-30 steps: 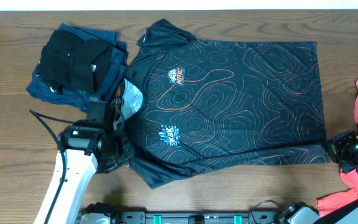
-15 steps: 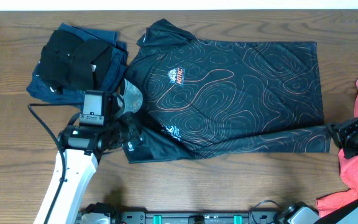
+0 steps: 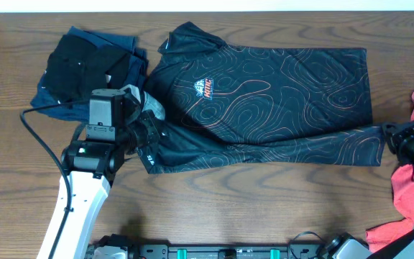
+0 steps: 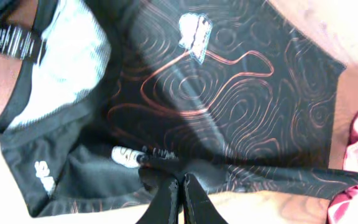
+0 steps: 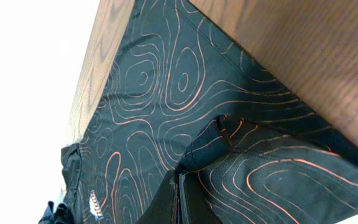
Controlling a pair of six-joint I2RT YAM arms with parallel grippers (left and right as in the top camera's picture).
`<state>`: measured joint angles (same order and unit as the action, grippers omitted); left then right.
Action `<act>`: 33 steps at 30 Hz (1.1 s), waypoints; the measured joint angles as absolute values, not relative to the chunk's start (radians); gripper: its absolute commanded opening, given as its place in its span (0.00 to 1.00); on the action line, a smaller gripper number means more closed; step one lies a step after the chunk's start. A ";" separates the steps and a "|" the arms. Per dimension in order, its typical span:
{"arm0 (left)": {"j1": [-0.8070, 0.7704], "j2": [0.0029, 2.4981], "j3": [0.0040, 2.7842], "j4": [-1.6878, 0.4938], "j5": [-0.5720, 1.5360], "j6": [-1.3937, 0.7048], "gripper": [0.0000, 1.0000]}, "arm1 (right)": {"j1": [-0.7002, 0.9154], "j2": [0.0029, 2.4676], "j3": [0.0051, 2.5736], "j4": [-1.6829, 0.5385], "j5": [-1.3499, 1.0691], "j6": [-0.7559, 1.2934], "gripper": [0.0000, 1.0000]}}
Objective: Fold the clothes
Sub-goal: 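Fold the shirt's bottom half upward toward the collar with both grippers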
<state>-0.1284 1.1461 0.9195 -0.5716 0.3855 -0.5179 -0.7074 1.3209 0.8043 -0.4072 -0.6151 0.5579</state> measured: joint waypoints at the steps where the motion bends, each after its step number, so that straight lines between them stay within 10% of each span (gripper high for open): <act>1: -0.128 1.147 0.920 -0.552 0.385 -0.517 0.06 | -0.700 1.321 0.804 -0.401 -0.605 0.565 0.01; 33: -0.128 1.276 0.920 -0.287 0.360 -0.470 0.06 | -0.662 1.411 0.804 -0.326 -0.443 0.603 0.02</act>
